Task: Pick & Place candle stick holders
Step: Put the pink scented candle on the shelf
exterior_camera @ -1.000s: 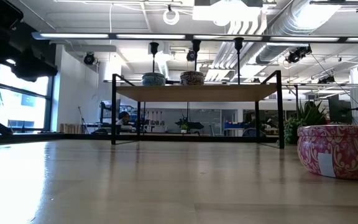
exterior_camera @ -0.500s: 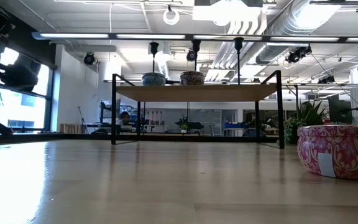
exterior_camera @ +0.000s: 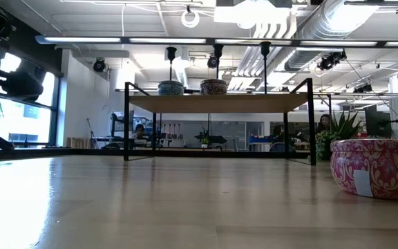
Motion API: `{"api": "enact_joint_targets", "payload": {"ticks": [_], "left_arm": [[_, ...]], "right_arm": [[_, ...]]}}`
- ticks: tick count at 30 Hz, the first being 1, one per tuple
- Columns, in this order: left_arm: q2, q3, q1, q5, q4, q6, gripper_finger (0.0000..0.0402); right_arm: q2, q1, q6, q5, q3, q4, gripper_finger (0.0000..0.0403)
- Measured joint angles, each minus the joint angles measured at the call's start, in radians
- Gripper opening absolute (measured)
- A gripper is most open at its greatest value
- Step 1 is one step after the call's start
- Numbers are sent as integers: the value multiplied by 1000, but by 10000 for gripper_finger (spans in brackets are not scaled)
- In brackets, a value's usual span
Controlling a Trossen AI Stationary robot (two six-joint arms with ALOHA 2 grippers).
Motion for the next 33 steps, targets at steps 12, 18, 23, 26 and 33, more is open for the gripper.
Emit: {"api": "enact_joint_targets", "payload": {"ticks": [12, 18, 23, 26, 33], "left_arm": [[-1, 1, 0, 1, 26, -1, 331], [0, 1, 0, 3, 24, -1, 331], [0, 2, 0, 3, 25, -2, 331], [0, 2, 0, 3, 26, -2, 331], [0, 3, 0, 3, 27, -2, 331]], "right_arm": [[93, -15, 468, -119, 0, -6, 268], [161, -34, 590, -217, 0, -11, 268], [218, -40, 599, -225, 0, -19, 268], [245, -40, 597, -226, 0, -41, 268], [256, -37, 578, -230, 0, -48, 268]]}}
